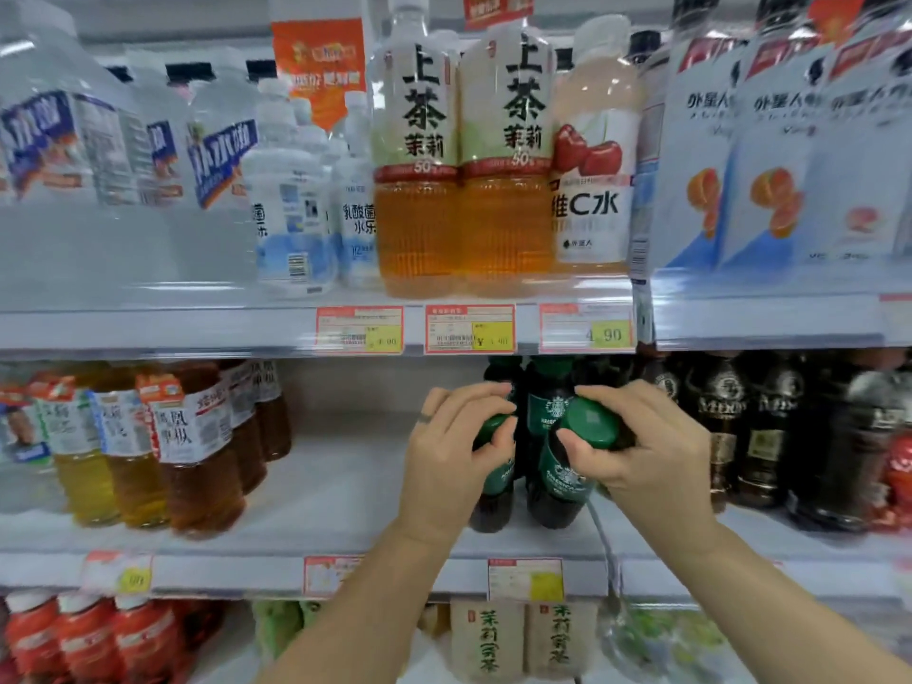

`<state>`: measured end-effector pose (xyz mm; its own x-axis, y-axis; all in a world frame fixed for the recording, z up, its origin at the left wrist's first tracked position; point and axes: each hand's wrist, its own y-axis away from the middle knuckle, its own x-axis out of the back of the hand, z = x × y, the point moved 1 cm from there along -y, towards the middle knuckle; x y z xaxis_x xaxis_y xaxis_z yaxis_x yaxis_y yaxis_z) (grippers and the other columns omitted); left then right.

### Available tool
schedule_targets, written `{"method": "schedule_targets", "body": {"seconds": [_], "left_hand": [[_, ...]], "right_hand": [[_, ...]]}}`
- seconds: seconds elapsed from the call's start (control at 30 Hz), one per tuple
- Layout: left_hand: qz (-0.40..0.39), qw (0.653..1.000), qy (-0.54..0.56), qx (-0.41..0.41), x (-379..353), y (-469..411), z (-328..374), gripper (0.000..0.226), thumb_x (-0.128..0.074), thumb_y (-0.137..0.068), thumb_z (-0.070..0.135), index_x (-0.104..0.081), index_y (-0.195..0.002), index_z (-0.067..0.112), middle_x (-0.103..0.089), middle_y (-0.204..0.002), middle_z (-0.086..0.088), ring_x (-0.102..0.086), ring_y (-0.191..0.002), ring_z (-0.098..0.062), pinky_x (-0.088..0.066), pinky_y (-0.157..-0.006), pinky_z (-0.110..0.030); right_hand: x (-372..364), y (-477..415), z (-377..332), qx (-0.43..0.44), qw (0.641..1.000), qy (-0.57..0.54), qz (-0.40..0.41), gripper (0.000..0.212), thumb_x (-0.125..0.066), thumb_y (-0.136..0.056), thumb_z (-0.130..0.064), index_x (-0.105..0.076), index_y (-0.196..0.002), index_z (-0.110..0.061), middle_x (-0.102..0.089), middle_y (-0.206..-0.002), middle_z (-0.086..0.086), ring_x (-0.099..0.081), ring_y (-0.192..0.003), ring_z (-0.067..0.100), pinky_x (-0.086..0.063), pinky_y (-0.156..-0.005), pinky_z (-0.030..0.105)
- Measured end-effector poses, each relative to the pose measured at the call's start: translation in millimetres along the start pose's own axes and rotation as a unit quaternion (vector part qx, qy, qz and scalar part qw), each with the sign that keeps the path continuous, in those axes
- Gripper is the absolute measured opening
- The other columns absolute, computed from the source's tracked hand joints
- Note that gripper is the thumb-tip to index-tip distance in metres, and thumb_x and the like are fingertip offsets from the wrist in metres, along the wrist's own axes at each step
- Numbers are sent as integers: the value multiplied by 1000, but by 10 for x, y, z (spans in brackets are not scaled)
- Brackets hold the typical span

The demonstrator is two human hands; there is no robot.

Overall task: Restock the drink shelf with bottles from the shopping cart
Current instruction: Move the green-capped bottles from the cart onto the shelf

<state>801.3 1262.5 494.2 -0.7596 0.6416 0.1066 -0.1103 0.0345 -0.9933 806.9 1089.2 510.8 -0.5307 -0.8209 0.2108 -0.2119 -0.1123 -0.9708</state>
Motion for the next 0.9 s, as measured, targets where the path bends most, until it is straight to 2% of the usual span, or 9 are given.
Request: {"method": "schedule_targets", "body": {"seconds": [0.1,0.17,0.23,0.3,0.37,0.5,0.63,0.77,0.9], "left_hand": [[-41,991,50,114,-77,-45,-58,20,-61,-80,20,-67,-95,8,-62,-100,9,-52,-95,6,-37,-87,-6],[-77,966,97,225,-146,-82,-118,23,-64,-83,21,-62,-105,16,-61,-102,12,-52,-95,10,-36,-84,-3],[-92,937,139,306,-225,-107,-180,25,-63,-87,21,-54,-109,26,-62,-106,11,-57,-98,3,-44,-87,-15],[-97,912,185,352,-290,-126,-192,27,-62,-88,21,-48,-108,32,-62,-109,11,-60,-103,-5,-49,-92,-29],[-108,900,204,370,-326,-119,-155,28,-60,-89,21,-46,-110,33,-61,-110,13,-60,-104,-5,-49,-94,-32],[-137,886,216,386,-289,103,-125,42,-61,-88,28,-41,-125,32,-55,-121,13,-53,-110,3,-45,-96,-24],[-181,866,190,426,-200,465,-185,74,-75,-75,35,-33,-136,31,-45,-131,13,-46,-118,2,-43,-97,-25],[-197,858,195,433,-171,502,-206,66,-72,-80,17,-32,-129,37,-46,-114,27,-49,-105,7,-42,-87,-13],[-203,846,214,443,-170,483,-242,54,-66,-85,12,-36,-116,44,-46,-111,31,-50,-106,4,-39,-89,-13]], "right_hand": [[-105,-33,47,-33,999,-26,-33,39,-68,-73,-36,-70,-89,0,-63,-70,4,-51,-68,0,-37,-68,0],[-166,-34,72,-93,995,-34,-31,46,-71,-71,-44,-70,-96,-6,-57,-69,-16,-50,-67,-11,-35,-65,-2],[-227,-4,103,-183,982,-35,-36,55,-67,-72,-55,-67,-108,-14,-44,-67,-27,-50,-61,-9,-36,-60,5],[-293,51,121,-242,969,-21,-50,55,-60,-75,-54,-59,-121,-23,-44,-71,-21,-47,-66,0,-34,-59,14],[-339,117,136,-277,959,-27,-56,56,-64,-80,-44,-48,-132,-30,-44,-83,-18,-50,-79,11,-36,-64,16],[-383,327,153,-291,948,-83,-100,73,-71,-78,-33,-30,-137,-40,-45,-105,-24,-45,-102,3,-36,-78,10],[-414,592,209,-309,938,-105,-114,74,-81,-69,-22,-36,-125,-39,-45,-115,-20,-49,-110,3,-44,-95,25],[-419,652,236,-329,924,-155,-116,65,-76,-74,-12,-38,-112,-47,-54,-113,-24,-55,-107,-4,-45,-92,17],[-410,681,257,-324,921,-166,-138,63,-68,-81,-10,-39,-130,-35,-55,-119,-26,-51,-113,-10,-40,-90,5]]}}
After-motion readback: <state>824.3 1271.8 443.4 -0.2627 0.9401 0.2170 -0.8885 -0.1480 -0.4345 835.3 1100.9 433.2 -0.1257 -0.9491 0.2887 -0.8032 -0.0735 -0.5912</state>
